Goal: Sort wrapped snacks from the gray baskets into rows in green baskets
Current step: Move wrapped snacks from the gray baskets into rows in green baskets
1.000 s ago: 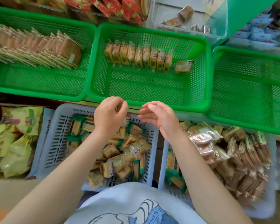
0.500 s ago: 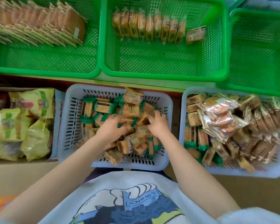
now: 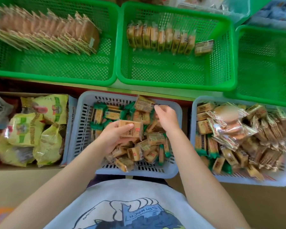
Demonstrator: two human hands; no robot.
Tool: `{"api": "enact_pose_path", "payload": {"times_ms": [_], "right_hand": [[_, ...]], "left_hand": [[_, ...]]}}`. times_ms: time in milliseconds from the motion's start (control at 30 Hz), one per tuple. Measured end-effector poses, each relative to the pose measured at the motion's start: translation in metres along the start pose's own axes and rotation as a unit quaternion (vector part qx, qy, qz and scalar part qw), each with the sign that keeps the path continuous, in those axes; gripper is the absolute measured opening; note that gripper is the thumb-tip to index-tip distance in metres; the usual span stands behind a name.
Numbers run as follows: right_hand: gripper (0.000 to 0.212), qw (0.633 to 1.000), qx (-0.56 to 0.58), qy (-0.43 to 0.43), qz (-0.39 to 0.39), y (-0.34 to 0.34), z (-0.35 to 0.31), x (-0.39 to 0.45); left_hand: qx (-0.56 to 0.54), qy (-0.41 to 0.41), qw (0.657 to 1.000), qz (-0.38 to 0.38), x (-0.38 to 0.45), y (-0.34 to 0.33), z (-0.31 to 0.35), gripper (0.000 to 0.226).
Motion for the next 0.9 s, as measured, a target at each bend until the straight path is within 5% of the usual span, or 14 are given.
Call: {"api": "enact_pose_path", "payload": {"times_ms": [233,467,733,900], "right_hand": [[0.111,0.991,-0.050,-0.099,0.071,-0.063,0.023,0.040],[0.045,0.988,-0.003,-0.100,0.116,-0.059,0.007,0.028],[0.062,0.980,0.091,-0.113,0.137,-0.057,-0.009,0.006],[0.041,0.971,0.175,-0.044,0.156,-0.006,-0.021,-0.053]], "left_hand": [[-0.045,-0.021,0.998,0.036,-0.004,0.044,0.008,0.028],[-0.069,-0.026,0.997,0.031,-0.009,0.065,0.026,0.030],[-0.100,-0.010,0.994,0.042,-0.002,0.073,0.047,0.037],[-0.132,0.027,0.990,0.049,-0.007,0.070,0.050,0.037]]}}
Point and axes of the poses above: each hand's wrist, its own x-axis towards the middle knuckle, its own y-axis out of the back of the hand, z = x × y, the point moved 6 cm from there along x, towards the middle knuckle, and after that the axes turned 14 degrees about z, right-handed, at the moved point
